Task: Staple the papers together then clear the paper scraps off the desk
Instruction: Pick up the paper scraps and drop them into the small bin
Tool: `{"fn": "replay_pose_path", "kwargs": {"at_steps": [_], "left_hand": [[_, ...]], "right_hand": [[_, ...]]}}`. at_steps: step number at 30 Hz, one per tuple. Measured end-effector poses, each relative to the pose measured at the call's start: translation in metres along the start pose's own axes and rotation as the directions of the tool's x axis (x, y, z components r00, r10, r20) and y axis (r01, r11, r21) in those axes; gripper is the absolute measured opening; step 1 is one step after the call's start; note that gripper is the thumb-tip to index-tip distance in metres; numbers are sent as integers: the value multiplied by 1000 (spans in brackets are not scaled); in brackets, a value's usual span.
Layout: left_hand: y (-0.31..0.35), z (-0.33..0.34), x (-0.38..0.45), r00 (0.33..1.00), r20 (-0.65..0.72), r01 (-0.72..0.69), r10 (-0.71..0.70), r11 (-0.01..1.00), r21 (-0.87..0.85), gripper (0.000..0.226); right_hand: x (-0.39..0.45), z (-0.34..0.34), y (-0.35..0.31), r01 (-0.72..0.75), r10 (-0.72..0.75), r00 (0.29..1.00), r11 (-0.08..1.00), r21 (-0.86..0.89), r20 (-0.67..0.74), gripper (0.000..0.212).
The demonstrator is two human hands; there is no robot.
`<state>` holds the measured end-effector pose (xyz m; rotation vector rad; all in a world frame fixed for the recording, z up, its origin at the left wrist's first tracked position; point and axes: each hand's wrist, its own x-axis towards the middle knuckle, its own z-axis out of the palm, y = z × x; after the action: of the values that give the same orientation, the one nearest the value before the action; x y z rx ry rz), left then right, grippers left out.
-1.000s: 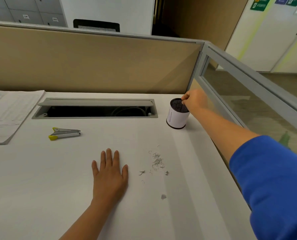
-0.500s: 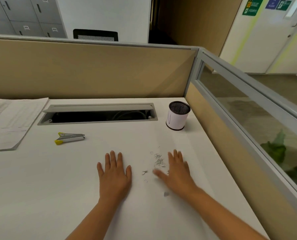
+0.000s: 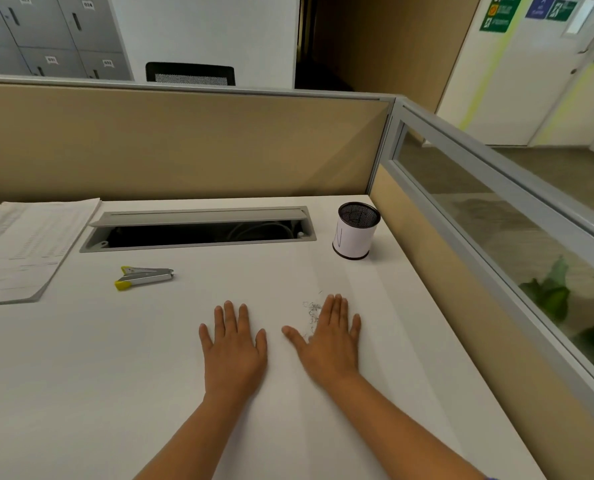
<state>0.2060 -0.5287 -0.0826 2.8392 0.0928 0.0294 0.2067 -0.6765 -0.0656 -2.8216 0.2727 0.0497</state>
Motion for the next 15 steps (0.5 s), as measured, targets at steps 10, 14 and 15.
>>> {"fn": "replay_pose_path", "kwargs": {"at_steps": [10,14,15], "left_hand": [[0,-4,0,1000,7,6,-6,1000,-8,61],[2,-4,0,1000,3,4,-4,1000,-23,61],[2,-4,0,1000,2,5,-5,1000,-24,61]], "right_hand": [[23,-7,5,402,-420,900,903,149,116,104],[2,1,11,421,-436,897,892,161,67,75],[-4,2,12,425,-435,899,893,144,41,53]]}}
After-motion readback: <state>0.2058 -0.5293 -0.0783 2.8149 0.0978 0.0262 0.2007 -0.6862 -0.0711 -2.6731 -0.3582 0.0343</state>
